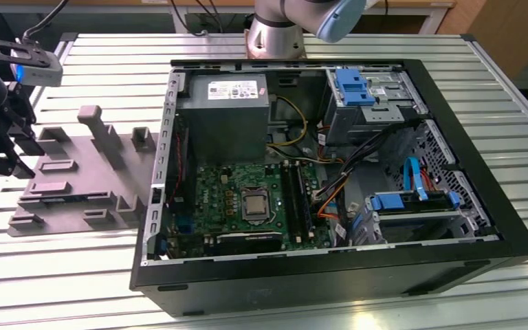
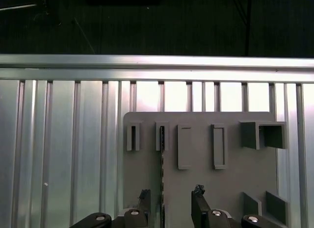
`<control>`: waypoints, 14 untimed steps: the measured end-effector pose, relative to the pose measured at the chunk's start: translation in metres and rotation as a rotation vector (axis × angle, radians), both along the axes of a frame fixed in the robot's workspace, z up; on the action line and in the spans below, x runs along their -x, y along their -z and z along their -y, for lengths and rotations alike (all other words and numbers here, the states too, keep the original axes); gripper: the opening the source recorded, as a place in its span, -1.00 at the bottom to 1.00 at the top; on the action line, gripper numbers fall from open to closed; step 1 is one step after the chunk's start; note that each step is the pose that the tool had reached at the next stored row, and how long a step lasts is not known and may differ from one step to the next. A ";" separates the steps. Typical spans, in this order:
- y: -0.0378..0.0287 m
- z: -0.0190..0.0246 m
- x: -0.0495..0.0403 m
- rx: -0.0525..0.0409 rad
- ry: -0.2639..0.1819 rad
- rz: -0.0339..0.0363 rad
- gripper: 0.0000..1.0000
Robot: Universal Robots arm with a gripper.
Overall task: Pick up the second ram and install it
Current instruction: 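Pick up the second ram and move it above second insertion slot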
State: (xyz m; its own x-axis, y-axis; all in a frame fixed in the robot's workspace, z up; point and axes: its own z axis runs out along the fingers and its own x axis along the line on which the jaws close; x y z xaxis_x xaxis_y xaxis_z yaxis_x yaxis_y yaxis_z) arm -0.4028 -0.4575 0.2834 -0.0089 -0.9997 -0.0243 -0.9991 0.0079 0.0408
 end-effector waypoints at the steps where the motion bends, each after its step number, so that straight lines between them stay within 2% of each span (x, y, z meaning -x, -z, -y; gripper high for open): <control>1: 0.0000 0.0000 0.0000 0.0000 0.000 0.0000 -0.08; 9: 0.0000 0.0000 0.0000 0.0000 0.000 0.0002 -0.08; 10: 0.0005 0.0000 0.0000 0.0000 0.000 0.0187 -0.08; 11: 0.0005 0.0000 0.0000 0.0000 0.000 0.0193 -0.73; 14: 0.0005 0.0000 0.0000 0.0000 0.000 0.0194 -0.73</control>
State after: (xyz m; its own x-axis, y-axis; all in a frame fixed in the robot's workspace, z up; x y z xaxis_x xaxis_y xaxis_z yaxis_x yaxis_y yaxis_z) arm -0.4028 -0.4575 0.2829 -0.0084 -0.9997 -0.0245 -0.9997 0.0079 0.0214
